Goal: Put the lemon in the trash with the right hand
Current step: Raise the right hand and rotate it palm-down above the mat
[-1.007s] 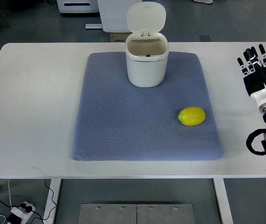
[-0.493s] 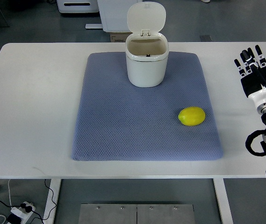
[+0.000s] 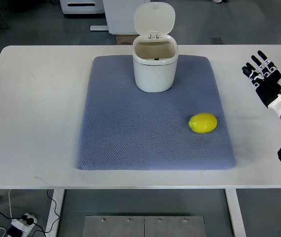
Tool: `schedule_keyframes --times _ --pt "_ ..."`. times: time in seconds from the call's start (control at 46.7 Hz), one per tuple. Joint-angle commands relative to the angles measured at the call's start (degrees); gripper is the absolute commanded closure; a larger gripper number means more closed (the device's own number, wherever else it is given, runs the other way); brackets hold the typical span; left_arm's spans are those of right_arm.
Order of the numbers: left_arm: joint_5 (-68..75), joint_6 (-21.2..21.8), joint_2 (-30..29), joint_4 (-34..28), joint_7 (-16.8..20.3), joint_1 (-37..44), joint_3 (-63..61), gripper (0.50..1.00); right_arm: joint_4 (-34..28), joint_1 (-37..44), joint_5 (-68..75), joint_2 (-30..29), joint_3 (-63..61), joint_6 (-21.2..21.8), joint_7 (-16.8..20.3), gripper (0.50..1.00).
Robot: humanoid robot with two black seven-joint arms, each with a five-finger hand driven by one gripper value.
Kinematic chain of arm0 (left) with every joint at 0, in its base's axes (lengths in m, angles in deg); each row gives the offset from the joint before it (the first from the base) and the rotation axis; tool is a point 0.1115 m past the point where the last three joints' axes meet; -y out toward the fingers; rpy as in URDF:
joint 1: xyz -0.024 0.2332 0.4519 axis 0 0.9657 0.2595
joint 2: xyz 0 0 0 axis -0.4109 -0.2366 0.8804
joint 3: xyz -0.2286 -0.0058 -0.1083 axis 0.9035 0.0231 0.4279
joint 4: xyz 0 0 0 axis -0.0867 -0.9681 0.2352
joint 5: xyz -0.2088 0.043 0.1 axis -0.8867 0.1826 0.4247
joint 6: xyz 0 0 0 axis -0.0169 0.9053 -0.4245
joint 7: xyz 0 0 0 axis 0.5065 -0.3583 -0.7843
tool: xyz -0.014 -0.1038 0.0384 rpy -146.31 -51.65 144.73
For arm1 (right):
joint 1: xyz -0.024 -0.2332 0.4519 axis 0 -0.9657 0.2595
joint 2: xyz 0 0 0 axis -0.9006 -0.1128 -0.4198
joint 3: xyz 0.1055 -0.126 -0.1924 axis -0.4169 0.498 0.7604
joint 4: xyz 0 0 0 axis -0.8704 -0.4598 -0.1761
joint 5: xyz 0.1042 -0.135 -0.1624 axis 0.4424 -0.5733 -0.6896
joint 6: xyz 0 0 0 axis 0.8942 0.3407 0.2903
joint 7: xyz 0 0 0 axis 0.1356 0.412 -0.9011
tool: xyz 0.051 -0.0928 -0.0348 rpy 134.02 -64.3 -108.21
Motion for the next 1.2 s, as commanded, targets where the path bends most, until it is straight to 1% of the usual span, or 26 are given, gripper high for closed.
schedule_keyframes --times 0.0,0.086,0.3,0.471,0.6,0.728,0.878,0.943,1.007,1.092,1.178 --pt "0.0 0.0 0.0 0.0 0.0 0.0 0.0 0.500 -0.2 1.8 0.0 3.2 4.2 0.0 0.0 0.500" --pt "0.0 0.0 0.0 0.1 0.0 0.0 0.0 0.500 -0.4 2.9 0.0 5.1 7.1 0.2 -0.1 0.500" --pt "0.0 0.0 0.0 0.0 0.0 0.0 0.0 0.500 -1.1 6.5 0.0 9.4 13.8 2.2 0.0 0.500" --pt "0.0 0.0 0.0 0.0 0.0 0.0 0.0 0.500 -2.5 10.1 -0.1 14.3 20.1 4.8 0.1 0.500" --pt "0.0 0.0 0.0 0.0 0.0 0.0 0.0 0.500 -3.0 12.7 0.0 16.7 22.6 6.1 1.5 0.500" --pt "0.0 0.0 0.0 0.1 0.0 0.0 0.0 0.500 -3.0 13.8 0.5 17.6 22.4 6.3 3.6 0.500" --pt "0.0 0.0 0.0 0.1 0.0 0.0 0.0 0.500 -2.9 15.1 1.1 19.7 22.5 6.5 4.9 0.500" --pt "0.0 0.0 0.0 0.1 0.0 0.0 0.0 0.500 -2.9 15.3 2.7 20.2 22.5 6.9 6.6 0.500" --pt "0.0 0.0 0.0 0.0 0.0 0.0 0.0 0.500 -2.5 16.0 5.4 20.7 22.5 7.8 9.3 0.500" --pt "0.0 0.0 0.0 0.1 0.0 0.0 0.0 0.500 -2.5 16.4 7.3 21.6 22.6 10.0 13.2 0.500" --pt "0.0 0.0 0.0 0.0 0.0 0.0 0.0 0.500 -2.4 16.4 7.3 21.7 22.6 12.3 15.3 0.500"
